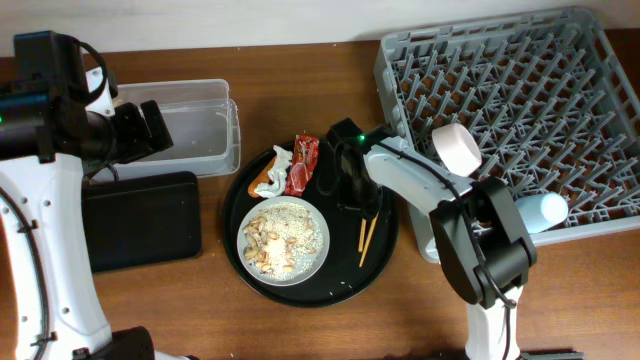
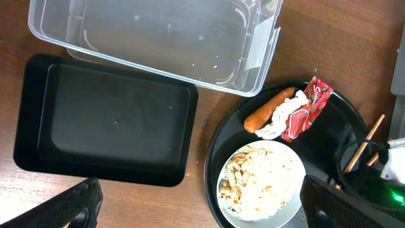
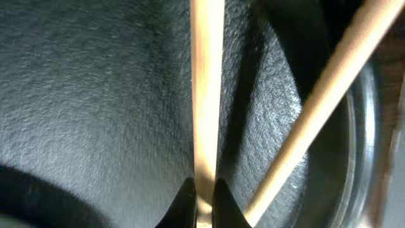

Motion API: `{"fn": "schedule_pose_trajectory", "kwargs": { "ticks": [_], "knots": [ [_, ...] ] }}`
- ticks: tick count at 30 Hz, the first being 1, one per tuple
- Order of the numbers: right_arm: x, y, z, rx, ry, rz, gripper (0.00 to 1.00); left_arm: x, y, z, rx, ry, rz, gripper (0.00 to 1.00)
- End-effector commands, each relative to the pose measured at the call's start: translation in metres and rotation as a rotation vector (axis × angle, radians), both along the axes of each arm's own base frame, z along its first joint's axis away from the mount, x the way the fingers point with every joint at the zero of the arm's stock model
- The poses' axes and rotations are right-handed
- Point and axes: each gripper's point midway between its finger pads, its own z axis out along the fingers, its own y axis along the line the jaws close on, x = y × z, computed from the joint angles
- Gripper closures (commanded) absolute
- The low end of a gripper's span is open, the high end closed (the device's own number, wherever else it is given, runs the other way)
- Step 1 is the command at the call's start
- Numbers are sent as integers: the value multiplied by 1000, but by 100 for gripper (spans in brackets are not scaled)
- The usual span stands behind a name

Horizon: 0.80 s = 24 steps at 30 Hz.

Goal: Sort waste into correct bins and load items into the dishwasher rack
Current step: 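Grasp the wooden chopsticks on the platter with the right gripper, then insert the chopsticks into the rack's left edge with right gripper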

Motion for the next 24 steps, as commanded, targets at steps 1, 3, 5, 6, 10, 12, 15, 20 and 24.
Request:
{"fn": "schedule_pose_trajectory", "kwargs": {
  "ticks": [1,3,5,6,10,12,15,20,24],
  "knots": [
    [32,15,83,94,-197,164,96,2,2,1,1,-4,13,1],
    [46,2,142,89,-338,306,96,2,2,1,0,-4,13,1],
    [57,-36,160,-41,-400,339,96,2,2,1,1,-4,13,1],
    [65,-61,163,-126,-408,368,96,2,2,1,1,-4,13,1],
    [82,-118,139,-186,-321,429,96,2,2,1,0,-4,13,1],
    [87,-134,124,-194,-282,407,96,2,2,1,1,-4,13,1],
    [85,-126,115,-131,-262,412,91,2,2,1,0,-4,13,1],
    [69,-97,139,-67,-289,398,49,2,2,1,1,-4,13,1],
    [36,-49,134,158,-191,373,50,2,2,1,1,-4,13,1]
  ]
}}
